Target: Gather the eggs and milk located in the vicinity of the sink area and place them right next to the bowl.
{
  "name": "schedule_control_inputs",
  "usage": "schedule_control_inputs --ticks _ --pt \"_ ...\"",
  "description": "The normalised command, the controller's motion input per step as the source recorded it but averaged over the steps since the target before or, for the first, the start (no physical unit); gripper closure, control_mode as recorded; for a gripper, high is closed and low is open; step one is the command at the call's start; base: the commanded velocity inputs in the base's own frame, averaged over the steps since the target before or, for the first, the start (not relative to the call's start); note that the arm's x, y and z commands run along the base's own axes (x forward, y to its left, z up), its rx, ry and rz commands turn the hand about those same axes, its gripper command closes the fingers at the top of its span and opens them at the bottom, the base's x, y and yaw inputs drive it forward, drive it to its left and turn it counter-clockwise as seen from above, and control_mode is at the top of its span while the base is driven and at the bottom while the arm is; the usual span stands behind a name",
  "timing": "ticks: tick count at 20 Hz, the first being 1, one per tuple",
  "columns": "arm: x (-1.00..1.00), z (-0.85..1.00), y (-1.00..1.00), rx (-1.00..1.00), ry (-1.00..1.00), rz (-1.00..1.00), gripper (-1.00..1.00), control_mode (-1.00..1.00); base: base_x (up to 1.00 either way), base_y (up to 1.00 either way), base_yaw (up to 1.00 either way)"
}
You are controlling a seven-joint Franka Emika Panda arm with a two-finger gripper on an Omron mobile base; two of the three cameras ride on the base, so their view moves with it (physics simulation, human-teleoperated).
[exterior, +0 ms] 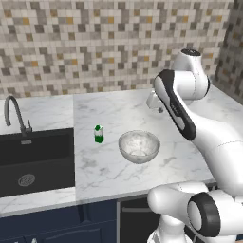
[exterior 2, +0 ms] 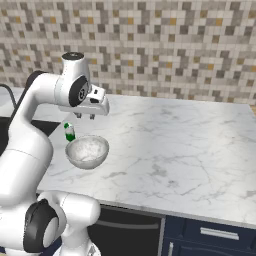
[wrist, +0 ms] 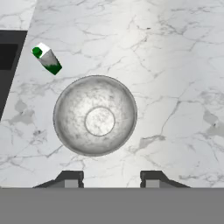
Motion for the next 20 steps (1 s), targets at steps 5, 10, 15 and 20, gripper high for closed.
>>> schedule_control_inputs --ticks 5,10,15,20 --pt "-0.13 -0.17 0.11 0.0 0.09 0.01 -1.0 -1.0 0.0 0.0 0.0" --pt "0.93 -0.62 0.75 -0.03 0.12 -0.03 -1.0 -1.0 0.0 0.0 0.0" --pt "0.95 -0.18 0.57 -0.01 0.17 -0.01 -1.0 -1.0 0.0 0.0 0.0" --pt "0.49 0.0 0.33 0.0 0.11 0.0 -1.0 -1.0 0.0 0.0 0.0"
